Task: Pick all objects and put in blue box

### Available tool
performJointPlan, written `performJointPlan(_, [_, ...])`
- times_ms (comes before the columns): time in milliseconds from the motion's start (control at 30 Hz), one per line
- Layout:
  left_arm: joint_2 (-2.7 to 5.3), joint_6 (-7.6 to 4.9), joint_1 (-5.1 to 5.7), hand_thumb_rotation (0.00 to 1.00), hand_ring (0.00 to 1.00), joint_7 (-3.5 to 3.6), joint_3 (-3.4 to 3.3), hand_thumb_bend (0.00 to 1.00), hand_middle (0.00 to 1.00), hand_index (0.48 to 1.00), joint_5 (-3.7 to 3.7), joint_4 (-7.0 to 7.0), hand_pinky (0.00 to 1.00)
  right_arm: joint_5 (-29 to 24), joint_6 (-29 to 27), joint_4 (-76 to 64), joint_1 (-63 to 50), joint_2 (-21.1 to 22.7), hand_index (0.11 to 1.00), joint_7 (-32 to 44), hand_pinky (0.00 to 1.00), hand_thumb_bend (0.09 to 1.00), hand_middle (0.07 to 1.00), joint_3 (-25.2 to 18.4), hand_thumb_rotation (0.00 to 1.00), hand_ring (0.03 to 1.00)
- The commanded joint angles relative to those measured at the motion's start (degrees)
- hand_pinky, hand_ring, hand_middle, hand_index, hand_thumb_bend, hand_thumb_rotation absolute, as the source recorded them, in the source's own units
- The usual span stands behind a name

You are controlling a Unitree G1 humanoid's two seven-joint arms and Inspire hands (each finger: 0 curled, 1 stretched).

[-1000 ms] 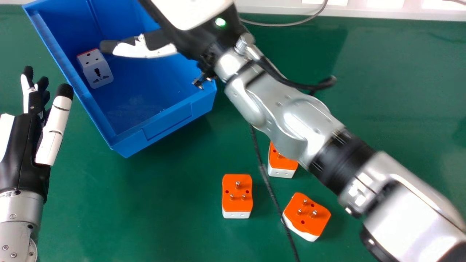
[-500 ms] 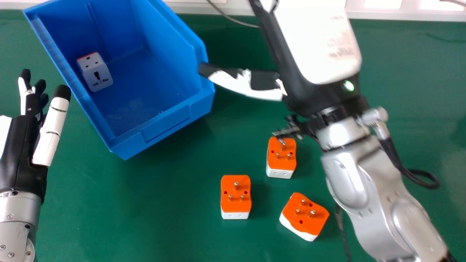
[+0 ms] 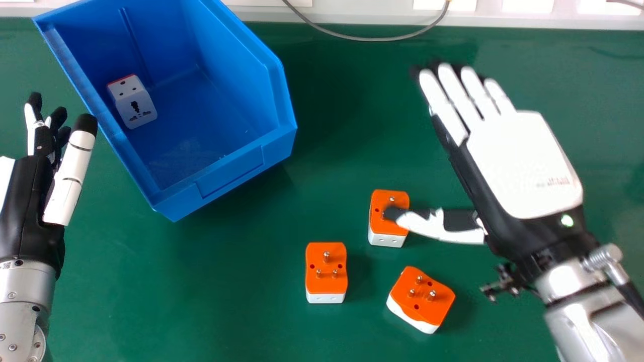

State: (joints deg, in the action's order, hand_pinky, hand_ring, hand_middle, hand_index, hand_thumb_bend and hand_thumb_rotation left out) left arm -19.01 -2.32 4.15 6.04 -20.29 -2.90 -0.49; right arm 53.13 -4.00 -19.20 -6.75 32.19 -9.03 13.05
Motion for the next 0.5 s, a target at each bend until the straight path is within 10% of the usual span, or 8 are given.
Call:
performJointPlan(0, [-0.31, 0.01, -0.15, 0.89, 0.98, 0.04, -0.62, 0.59, 0.99, 0.992, -0.86, -0.89, 0.93, 1.37, -2.53, -1.15, -2.42, 2.41, 0.978, 0.12, 0.93, 0.469, 0.972, -1.31, 0.54, 0.962])
performJointPlan(467, [-0.77, 2.63, -0.66, 0.88, 0.99, -0.11, -0.66, 0.55, 1.0, 0.992, -1.67, -1.62, 0.96, -2.94, -7.58, -3.03, -13.07, 5.02, 0.993, 7.53, 0.91, 0.497, 0.964, -4.68, 0.66, 0.956])
